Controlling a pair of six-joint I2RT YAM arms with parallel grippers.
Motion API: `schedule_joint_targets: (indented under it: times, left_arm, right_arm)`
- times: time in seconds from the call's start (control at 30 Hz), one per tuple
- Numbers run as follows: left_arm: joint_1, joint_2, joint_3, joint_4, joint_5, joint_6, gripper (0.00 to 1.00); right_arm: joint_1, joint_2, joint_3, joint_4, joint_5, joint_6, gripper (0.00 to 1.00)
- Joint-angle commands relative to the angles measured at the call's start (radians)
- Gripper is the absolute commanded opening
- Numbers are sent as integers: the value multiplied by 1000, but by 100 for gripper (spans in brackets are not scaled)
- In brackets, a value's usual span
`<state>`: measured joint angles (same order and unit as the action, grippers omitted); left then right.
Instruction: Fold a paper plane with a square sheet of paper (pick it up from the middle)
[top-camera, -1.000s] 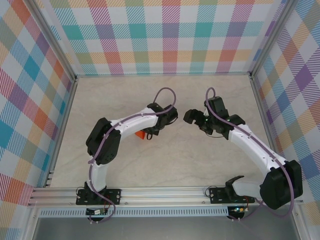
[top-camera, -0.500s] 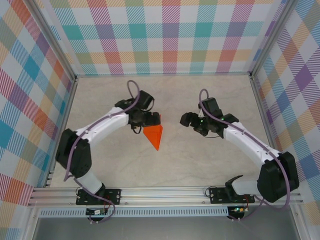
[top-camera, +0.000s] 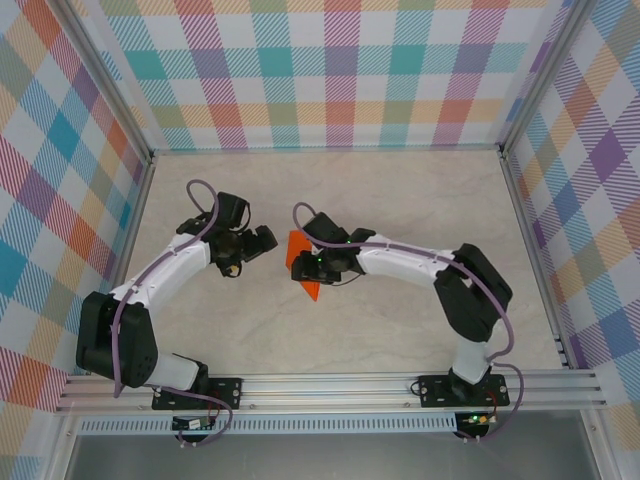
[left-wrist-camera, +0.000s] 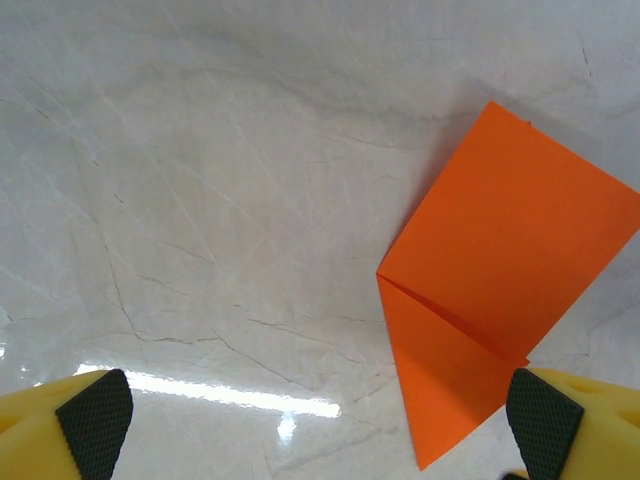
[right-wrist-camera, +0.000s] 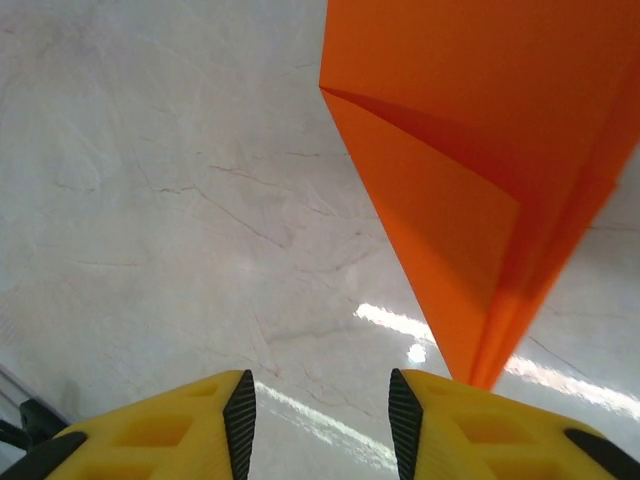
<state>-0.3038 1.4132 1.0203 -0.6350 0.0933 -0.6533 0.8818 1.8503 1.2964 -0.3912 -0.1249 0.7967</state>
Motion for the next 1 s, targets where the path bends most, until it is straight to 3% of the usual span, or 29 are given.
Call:
schedule_joint_targets:
  times: [0.0,0.3,0.47,0.8,0.97]
  left_arm:
    - [15,-34,-9,28,42,-13,98]
    - [23,-26,-24,39,58,-8,99]
    - [24,-22,-31,49,68,-5,99]
    - [25,-25,-49,64,102,-1,99]
    - [25,-23,-73,100,134,-23,99]
  right_arm:
    - [7,79,84,-31,-2,-7,39]
    - [7,207,172,-170,103,-109,38]
    - [5,233,157,-187,92,-224,38]
    - [-20,131,-49,-204,-29,-649,39]
    - [-30,29,-72,-191,-45,-695,38]
